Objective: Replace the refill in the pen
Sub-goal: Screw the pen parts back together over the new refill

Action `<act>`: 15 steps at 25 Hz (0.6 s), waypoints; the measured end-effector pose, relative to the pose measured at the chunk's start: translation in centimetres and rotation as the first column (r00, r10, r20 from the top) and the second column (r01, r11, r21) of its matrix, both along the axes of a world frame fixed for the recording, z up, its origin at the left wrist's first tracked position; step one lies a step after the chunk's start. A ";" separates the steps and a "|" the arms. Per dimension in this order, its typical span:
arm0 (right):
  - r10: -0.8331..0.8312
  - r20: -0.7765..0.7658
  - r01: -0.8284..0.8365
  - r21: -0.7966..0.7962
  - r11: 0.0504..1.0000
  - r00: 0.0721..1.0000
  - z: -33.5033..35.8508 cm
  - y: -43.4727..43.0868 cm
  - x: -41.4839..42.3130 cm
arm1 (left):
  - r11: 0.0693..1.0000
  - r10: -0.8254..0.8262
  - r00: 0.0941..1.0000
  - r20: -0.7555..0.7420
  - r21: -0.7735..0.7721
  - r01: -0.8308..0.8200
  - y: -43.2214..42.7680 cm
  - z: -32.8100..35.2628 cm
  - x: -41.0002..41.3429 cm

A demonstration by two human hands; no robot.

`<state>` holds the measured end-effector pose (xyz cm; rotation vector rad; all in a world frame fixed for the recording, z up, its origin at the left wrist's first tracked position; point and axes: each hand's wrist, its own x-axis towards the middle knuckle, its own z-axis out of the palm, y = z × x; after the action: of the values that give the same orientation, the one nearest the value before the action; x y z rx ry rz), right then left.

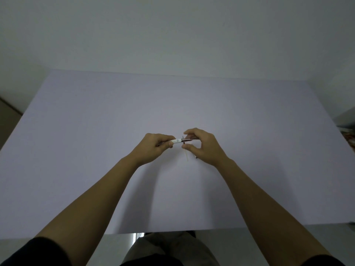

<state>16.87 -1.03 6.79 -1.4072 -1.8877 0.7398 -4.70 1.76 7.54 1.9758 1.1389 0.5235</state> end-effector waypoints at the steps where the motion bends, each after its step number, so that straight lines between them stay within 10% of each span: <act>1: 0.005 0.001 -0.005 0.030 1.000 1.000 0.0 0.0 0.0 | 1.000 -0.003 1.000 -0.004 0.005 0.003 0.0 0.0 0.0; 10: -0.017 0.015 0.019 -0.175 0.984 1.000 0.7 0.5 -0.4 | 0.985 -0.021 1.000 -0.014 0.169 0.023 -0.3 0.5 0.2; 15: 0.033 0.060 -0.036 0.042 0.998 0.998 0.8 0.4 -0.1 | 0.991 -0.005 1.000 0.008 0.135 0.004 -0.2 0.6 0.2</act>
<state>16.82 -0.63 7.61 -1.3865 -1.9662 0.6768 -4.53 1.55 8.12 2.0890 1.1196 0.6203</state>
